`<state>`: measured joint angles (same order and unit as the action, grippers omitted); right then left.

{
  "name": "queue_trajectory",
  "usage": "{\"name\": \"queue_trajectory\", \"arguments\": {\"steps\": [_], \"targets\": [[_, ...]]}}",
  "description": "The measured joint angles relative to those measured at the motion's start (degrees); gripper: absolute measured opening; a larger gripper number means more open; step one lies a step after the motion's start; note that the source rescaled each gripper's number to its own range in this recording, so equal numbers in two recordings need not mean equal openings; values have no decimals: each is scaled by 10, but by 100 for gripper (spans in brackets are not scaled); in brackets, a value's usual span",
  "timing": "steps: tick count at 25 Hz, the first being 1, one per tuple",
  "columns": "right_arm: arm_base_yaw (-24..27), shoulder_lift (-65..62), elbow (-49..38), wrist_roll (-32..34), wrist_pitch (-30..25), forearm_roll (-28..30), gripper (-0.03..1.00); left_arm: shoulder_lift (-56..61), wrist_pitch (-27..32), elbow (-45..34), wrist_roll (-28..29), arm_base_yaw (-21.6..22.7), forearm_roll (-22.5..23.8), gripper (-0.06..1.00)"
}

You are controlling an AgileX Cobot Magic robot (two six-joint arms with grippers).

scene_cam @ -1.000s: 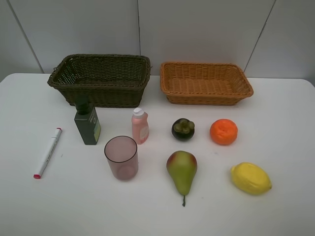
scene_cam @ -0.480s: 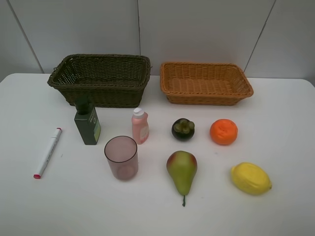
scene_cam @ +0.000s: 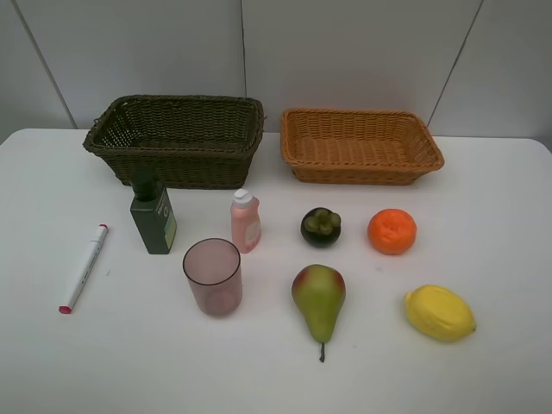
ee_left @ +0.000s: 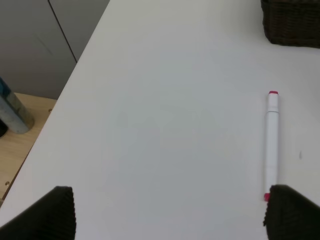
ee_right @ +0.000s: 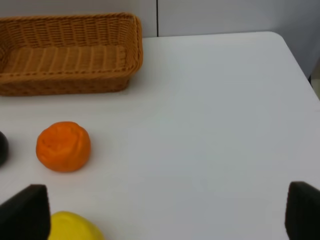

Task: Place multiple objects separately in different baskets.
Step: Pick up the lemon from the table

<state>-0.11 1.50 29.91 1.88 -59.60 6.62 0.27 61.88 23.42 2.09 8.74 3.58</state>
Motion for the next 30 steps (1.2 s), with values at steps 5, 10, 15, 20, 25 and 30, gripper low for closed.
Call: {"name": "queue_trajectory", "arguments": {"steps": [5,10,15,20,25,30], "targets": [[0,156,45,0,3,2,100,0,0,0,0,0,0,100],[0,361,113,0,8,2,100,0,0,0,0,0,0,100],[0,551,166,0,42,0,100,0,0,0,0,0,0,100],[0,668,179,0,85,-16,100,0,0,0,0,0,0,100],[0,716,179,0,95,-27,99,0,0,0,0,0,0,100],[-1,720,179,-19,87,-52,98,0,0,0,0,0,0,100]]}}
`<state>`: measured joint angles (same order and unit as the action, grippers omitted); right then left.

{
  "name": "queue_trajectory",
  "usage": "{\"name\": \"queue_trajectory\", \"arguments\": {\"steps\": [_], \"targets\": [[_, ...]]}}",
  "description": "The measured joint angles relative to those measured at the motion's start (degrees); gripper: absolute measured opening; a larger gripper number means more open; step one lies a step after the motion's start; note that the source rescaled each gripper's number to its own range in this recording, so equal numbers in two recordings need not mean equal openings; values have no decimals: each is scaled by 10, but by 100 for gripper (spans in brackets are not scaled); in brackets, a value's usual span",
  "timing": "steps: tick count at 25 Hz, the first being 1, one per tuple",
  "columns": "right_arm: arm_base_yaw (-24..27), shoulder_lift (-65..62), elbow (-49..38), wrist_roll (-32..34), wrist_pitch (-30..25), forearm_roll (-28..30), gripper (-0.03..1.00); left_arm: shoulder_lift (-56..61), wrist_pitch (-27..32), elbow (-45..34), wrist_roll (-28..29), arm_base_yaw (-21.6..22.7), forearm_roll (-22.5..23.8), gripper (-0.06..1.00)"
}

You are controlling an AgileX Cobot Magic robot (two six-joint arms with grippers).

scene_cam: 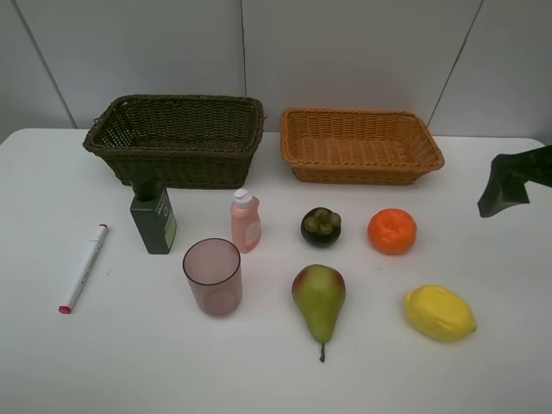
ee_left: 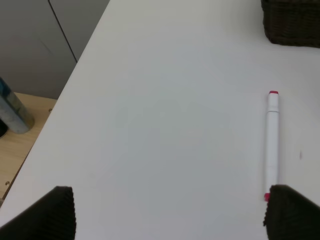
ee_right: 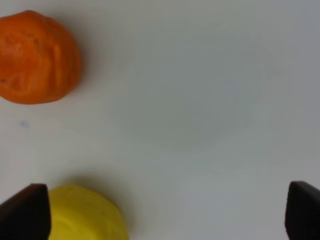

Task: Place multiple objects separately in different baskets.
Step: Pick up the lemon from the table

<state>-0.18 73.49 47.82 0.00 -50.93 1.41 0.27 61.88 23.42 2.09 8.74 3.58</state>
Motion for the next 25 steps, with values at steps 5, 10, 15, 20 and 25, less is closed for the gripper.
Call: {"name": "queue_trajectory", "arguments": {"steps": [5,10,15,20,25], "targets": [[-24,0,-24,-14,-1,-11,98,0,0,0,0,0,0,100],[-65,0,-62,-15,19,-22,97,0,0,0,0,0,0,100],[-111,0,-84,-14,36,-22,95,0,0,0,0,0,0,100],[-142,0,-119,-11,62,-23,95,0,0,0,0,0,0,100],[-177,3,-149,-11,86,-19,95,0,0,0,0,0,0,100]]}}
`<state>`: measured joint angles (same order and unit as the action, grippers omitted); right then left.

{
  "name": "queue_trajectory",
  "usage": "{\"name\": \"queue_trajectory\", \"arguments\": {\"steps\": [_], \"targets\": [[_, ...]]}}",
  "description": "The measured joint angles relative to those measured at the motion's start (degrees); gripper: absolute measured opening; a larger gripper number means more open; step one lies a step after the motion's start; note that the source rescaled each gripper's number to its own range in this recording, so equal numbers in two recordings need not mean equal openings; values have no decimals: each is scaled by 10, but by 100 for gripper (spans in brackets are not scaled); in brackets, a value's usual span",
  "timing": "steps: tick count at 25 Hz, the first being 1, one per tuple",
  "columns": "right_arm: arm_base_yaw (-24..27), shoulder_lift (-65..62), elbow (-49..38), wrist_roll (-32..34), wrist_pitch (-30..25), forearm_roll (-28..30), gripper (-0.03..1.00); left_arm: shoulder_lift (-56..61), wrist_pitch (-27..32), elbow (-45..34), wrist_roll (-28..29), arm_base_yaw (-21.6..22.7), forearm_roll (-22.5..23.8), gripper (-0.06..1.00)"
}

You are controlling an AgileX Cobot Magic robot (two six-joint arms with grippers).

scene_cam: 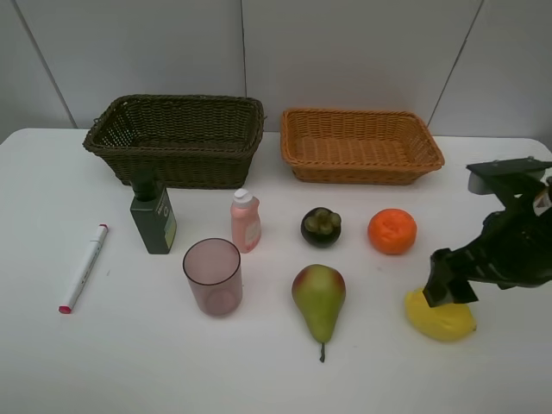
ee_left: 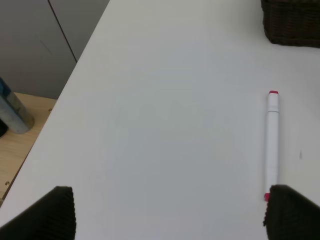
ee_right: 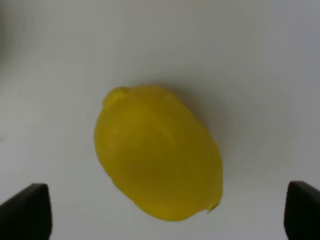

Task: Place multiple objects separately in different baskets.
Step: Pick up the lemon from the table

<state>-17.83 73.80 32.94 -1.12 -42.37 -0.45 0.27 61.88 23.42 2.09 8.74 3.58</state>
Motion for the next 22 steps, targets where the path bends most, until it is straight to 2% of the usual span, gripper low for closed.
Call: {"name": "queue_trajectory", "arguments": {"steps": [5,14,22], "targets": [[-29,0,-15,-5,29,20,95,0,0,0,0,0,0,100],[-30,3,-40,-23,57,58,95,0,0,0,0,0,0,100],[-34,72,-46,-54,88,51,95,0,0,0,0,0,0,100]]}}
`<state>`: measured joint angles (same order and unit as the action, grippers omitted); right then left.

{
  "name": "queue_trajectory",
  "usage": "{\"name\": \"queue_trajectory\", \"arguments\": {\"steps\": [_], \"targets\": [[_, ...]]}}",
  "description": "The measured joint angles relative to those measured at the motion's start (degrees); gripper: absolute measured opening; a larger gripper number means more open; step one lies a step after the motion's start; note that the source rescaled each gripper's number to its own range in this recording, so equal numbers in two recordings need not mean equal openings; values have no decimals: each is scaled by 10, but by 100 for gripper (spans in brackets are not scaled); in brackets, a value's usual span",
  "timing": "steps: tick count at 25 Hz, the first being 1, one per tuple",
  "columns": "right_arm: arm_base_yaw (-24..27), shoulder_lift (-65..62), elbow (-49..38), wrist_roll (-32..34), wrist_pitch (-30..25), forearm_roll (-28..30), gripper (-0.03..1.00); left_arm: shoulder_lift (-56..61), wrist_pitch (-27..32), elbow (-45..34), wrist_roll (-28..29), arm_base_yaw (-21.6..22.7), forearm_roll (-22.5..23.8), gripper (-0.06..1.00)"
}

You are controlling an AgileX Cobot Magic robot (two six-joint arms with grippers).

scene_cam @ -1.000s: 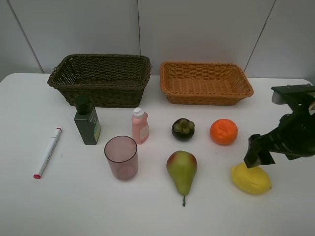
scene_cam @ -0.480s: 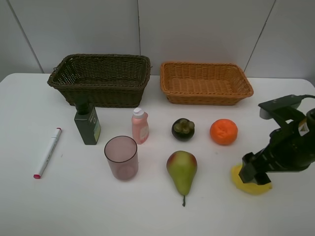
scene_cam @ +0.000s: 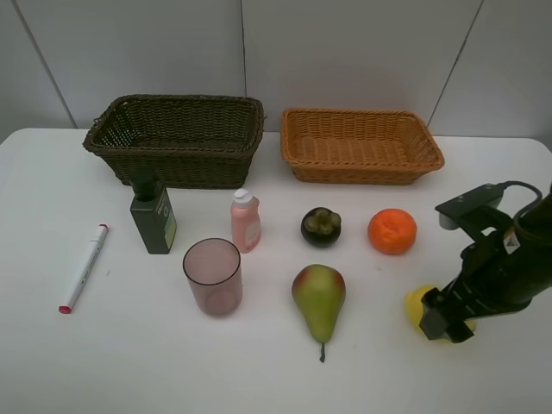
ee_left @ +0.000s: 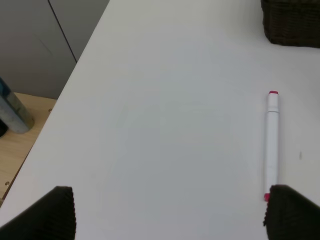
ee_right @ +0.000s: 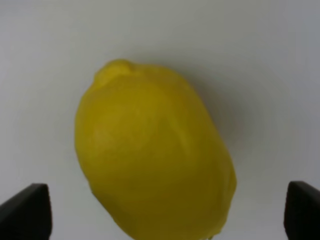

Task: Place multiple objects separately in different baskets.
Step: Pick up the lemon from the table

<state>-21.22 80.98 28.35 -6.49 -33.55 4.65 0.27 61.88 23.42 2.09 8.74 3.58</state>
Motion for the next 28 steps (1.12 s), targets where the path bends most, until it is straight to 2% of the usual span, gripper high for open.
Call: {"name": "queue_trajectory", "arguments": {"steps": [4,11,13,14,15,16,19,28], "targets": [[-21,10,0,-4,20,-3,95,0,0,0,0,0,0,100],[-23,56,0,-3,35,-4,95,0,0,0,0,0,0,100],[-23,68,0,1,42,-3,92,0,0,0,0,0,0,100],[-23,69,0,3,45,-3,87,0,0,0,0,0,0,100],[-23,70,0,5,48,-3,77,0,0,0,0,0,0,100],[-23,70,0,6,49,-1,63,0,0,0,0,0,0,100],[-23,70,0,21,53,4,0,0,0,0,0,0,0,100],[-23,70,1,31,55,5,0,0,0,0,0,0,0,100]]}}
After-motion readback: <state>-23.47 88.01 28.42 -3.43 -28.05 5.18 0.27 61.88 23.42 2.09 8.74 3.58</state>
